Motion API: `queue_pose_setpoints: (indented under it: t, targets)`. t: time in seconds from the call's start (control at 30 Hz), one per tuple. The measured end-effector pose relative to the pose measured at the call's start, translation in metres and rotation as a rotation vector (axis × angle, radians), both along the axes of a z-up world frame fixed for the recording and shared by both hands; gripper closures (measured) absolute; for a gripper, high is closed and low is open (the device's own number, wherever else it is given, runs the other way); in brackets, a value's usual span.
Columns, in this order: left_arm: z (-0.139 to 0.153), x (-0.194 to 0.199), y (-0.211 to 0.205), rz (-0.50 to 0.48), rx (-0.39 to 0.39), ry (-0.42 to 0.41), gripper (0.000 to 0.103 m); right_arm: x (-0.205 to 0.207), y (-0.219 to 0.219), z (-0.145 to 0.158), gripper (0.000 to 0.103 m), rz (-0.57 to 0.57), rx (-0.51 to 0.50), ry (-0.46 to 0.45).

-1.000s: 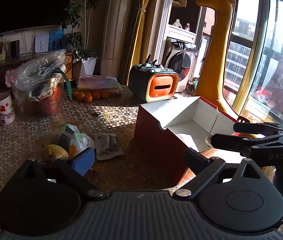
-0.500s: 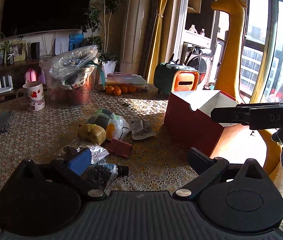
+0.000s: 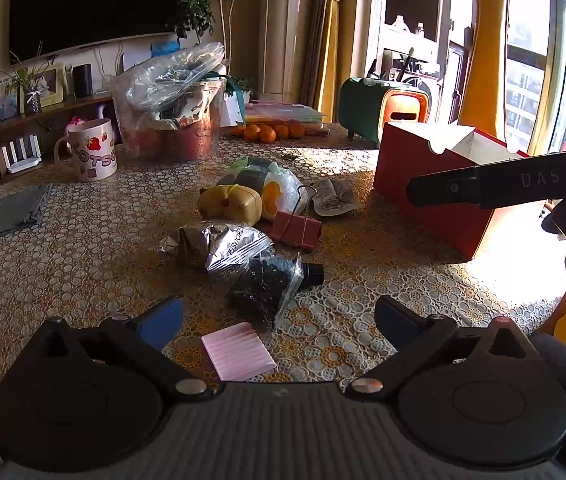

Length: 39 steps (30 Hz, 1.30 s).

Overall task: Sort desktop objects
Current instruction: 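Withdraw both grippers from the box back over the table, then grasp the pink sponge pad with the left gripper while the right grasps the pink binder clip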

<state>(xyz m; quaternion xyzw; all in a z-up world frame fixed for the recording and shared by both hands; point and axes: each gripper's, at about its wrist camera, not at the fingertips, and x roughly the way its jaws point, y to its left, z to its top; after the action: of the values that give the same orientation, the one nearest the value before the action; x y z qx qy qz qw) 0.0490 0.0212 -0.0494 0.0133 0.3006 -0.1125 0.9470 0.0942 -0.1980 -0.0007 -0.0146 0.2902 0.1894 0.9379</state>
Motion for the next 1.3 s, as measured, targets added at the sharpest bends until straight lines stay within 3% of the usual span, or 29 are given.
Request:
queue_pose_setpoints:
  t: [0.6, 0.77, 1.03, 1.3]
  targets:
    - [-0.043, 0.026, 0.017, -0.017, 0.015, 0.063, 0.003, 0.056, 0.041, -0.043, 0.007, 0.02, -0.057, 0.062]
    - [-0.047, 0.029, 0.019, -0.03, 0.002, 0.072, 0.013, 0.073, 0.051, -0.054, 0.011, 0.013, -0.059, 0.085]
    - [-0.052, 0.031, 0.02, -0.047, 0.013, 0.066, 0.018, 0.097, 0.068, -0.07, 0.019, -0.009, -0.079, 0.109]
    - [-0.052, 0.027, 0.02, -0.047, 0.043, 0.041, 0.033, 0.11, 0.084, -0.082, 0.035, -0.02, -0.099, 0.124]
